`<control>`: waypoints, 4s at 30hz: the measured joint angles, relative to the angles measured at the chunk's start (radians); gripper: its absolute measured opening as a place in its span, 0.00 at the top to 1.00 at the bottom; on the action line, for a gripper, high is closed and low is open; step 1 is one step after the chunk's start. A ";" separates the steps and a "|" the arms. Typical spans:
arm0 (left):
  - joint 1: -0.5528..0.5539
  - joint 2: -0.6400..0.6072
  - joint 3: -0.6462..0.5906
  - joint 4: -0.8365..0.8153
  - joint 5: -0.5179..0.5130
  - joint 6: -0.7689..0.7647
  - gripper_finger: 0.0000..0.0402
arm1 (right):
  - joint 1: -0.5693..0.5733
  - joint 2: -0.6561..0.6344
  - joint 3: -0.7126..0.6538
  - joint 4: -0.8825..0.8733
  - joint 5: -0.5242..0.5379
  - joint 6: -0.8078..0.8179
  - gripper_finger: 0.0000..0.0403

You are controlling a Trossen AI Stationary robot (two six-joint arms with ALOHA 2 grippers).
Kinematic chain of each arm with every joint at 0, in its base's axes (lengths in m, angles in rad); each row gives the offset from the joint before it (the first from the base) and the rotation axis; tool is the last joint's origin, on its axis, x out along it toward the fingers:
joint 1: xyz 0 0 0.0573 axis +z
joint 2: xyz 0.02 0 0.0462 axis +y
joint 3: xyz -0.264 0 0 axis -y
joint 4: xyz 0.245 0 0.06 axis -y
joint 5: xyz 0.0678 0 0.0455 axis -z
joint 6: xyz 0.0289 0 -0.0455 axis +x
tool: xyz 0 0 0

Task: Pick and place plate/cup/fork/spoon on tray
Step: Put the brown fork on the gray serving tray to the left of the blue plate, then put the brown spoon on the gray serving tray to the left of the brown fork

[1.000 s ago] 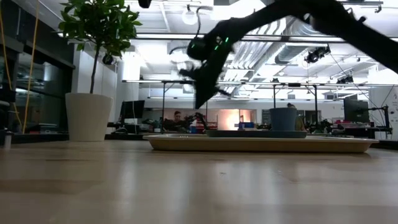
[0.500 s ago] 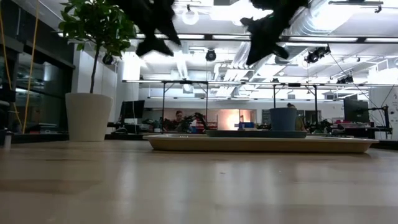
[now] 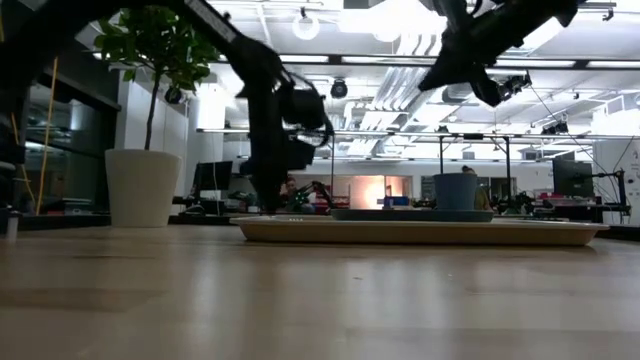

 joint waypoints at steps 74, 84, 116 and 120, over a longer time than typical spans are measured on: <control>0.048 0.114 0.062 0.231 0.161 0.077 1.00 | 0.054 0.031 -0.006 0.177 0.024 -0.056 1.00; 0.054 0.059 0.065 0.189 0.137 0.073 1.00 | 0.054 0.031 -0.006 0.177 0.024 -0.079 1.00; -0.407 -0.974 -0.624 1.136 0.131 -0.485 1.00 | 0.053 0.028 -0.005 0.198 -0.013 -0.274 1.00; -0.403 -1.008 -0.630 1.081 0.131 -0.489 0.99 | 0.053 0.028 -0.005 0.224 -0.013 -0.274 1.00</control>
